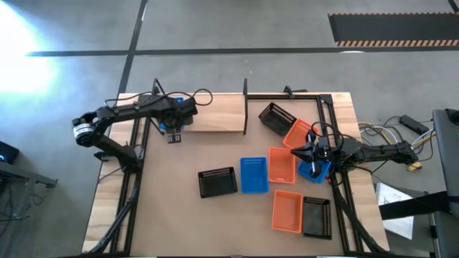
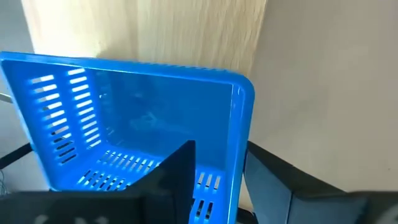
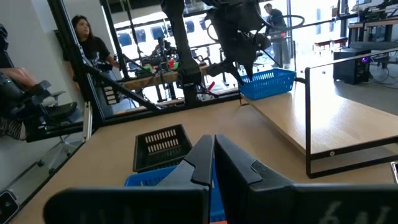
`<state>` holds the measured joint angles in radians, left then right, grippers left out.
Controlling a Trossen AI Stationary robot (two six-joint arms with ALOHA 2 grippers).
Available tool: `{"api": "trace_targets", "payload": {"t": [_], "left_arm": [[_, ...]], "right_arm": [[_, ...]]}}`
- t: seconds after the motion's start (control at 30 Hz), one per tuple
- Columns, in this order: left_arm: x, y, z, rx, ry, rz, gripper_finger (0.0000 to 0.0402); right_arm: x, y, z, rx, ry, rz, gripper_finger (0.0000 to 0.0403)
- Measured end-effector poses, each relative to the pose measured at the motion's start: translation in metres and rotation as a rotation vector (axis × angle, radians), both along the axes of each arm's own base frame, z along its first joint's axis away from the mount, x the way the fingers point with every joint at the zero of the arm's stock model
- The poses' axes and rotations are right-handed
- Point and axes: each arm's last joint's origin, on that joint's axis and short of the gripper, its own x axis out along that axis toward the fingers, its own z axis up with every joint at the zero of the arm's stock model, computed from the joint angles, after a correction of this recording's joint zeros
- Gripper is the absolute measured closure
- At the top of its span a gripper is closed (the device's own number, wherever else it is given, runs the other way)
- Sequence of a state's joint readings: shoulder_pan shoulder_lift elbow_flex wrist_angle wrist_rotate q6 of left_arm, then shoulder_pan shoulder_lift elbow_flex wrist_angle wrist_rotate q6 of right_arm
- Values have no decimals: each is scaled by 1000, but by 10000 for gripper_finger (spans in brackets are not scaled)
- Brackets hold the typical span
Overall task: Stack baskets on shelf by color
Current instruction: Put the left blue basket on the shelf, then put the left black basket on the shelf
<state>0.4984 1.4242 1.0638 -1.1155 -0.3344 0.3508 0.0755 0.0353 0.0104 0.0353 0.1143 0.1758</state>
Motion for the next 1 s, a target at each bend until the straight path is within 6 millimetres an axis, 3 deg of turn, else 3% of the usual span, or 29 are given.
{"api": "trace_targets", "payload": {"t": [0.23,0.37,0.5,0.63,0.8,0.9,1.0], "left_arm": [[-4,-5,32,-28,20,83,285],[2,-22,45,-109,-24,88,286],[15,-67,46,-143,16,-113,286],[24,-127,38,-148,58,-429,286],[38,-193,25,-128,-60,-702,286],[50,-218,15,-90,-173,-735,286],[60,-230,6,-90,-196,-742,278]], "right_arm": [[0,0,0,0,0,0,394],[0,0,0,0,0,0,394],[0,0,0,0,0,0,394],[0,0,0,0,0,0,394],[0,0,0,0,0,0,394],[0,0,0,0,1,0,394],[0,0,0,0,1,0,394]]}}
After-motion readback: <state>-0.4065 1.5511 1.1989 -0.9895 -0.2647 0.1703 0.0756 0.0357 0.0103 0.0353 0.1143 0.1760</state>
